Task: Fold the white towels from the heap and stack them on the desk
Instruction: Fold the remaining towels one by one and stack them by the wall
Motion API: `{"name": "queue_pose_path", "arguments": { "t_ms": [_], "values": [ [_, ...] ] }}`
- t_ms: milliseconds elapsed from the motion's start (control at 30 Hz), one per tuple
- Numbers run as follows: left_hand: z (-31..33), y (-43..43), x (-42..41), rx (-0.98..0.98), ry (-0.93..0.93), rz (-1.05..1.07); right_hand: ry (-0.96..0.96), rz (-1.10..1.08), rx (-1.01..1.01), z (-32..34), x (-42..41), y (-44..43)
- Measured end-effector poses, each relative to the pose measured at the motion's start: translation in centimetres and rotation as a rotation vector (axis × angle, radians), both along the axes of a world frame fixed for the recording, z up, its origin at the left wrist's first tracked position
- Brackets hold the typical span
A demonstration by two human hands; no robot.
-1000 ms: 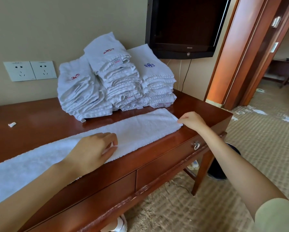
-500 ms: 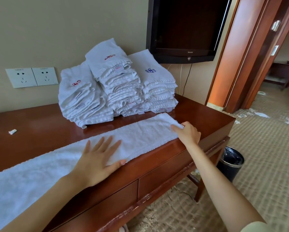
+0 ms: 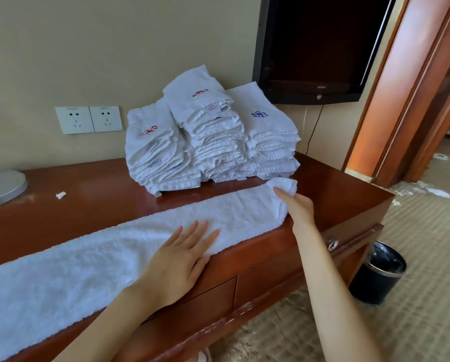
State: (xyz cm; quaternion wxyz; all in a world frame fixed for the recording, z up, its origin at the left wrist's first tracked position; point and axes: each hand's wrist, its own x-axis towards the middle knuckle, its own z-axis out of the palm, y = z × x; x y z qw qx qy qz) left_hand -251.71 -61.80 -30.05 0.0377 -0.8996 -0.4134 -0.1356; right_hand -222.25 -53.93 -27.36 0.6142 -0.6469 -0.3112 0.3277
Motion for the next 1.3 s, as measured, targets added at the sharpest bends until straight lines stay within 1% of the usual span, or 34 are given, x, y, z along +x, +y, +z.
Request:
{"name": "queue_pose_path", "arguments": {
  "t_ms": [33,100,133,167,200,267,367,433,500,567,633,767,833,900,1133,1200,1300],
  "values": [
    [0.0,-0.5,-0.3,-0.019,-0.039,0.008,-0.074,0.007,-0.016,-0.2,-0.5,0.1],
    [-0.2,-1.6,-1.2,-0.033,-0.086,0.074,-0.366,-0.023,-0.126,-0.7,-1.9,0.1],
    [-0.3,-2.2,-1.8,-0.001,-0.098,0.130,-0.498,-0.048,-0.179,-1.0,-2.6,0.0],
    [-0.3,-2.9,-2.5,0.033,-0.102,0.196,-0.569,-0.059,-0.203,-1.1,-3.2,-0.2],
    [-0.3,-3.5,-3.1,0.038,-0.105,0.269,-0.594,-0.072,-0.199,-1.2,-3.5,-0.2],
    [-0.2,-4.5,-4.2,0.020,-0.136,0.375,-0.562,-0.115,-0.166,-1.0,-3.6,-0.2],
    [-0.1,-5.8,-5.7,0.018,-0.146,0.451,-0.515,-0.153,-0.101,-1.3,-3.4,0.0],
    [0.2,-6.6,-7.1,0.025,-0.126,0.495,-0.530,-0.150,-0.074,-1.5,-3.4,0.0],
    [0.7,-7.8,-9.1,-0.016,-0.159,0.541,-0.538,-0.142,-0.064,-1.4,-3.4,0.0],
    [0.6,-8.4,-11.2,-0.026,-0.213,0.525,-0.539,-0.137,-0.057,-1.0,-4.0,0.1],
    [0.7,-8.7,-12.3,-0.070,-0.207,0.472,-0.531,-0.124,-0.043,-0.6,-4.9,0.1],
    [0.8,-8.6,-12.9,-0.101,-0.231,0.447,-0.470,-0.116,0.005,-0.6,-5.7,-0.5],
    [0.7,-8.5,-13.2,-0.099,-0.276,0.431,-0.424,-0.132,0.036,-0.6,-5.6,-0.7],
    [0.8,-8.6,-13.4,-0.105,-0.305,0.418,-0.420,-0.134,0.035,-0.5,-5.4,-0.8],
    [1.6,-8.6,-14.3,-0.070,-0.127,0.374,-0.455,-0.120,0.003,-0.7,-5.4,-0.6],
    [1.8,-8.7,-15.2,-0.076,-0.124,0.357,-0.463,-0.117,-0.005,-0.6,-5.5,-0.6],
    [1.4,-9.3,-16.3,-0.067,-0.191,0.331,-0.465,-0.104,-0.013,-0.7,-5.5,-0.5]
  ]
}}
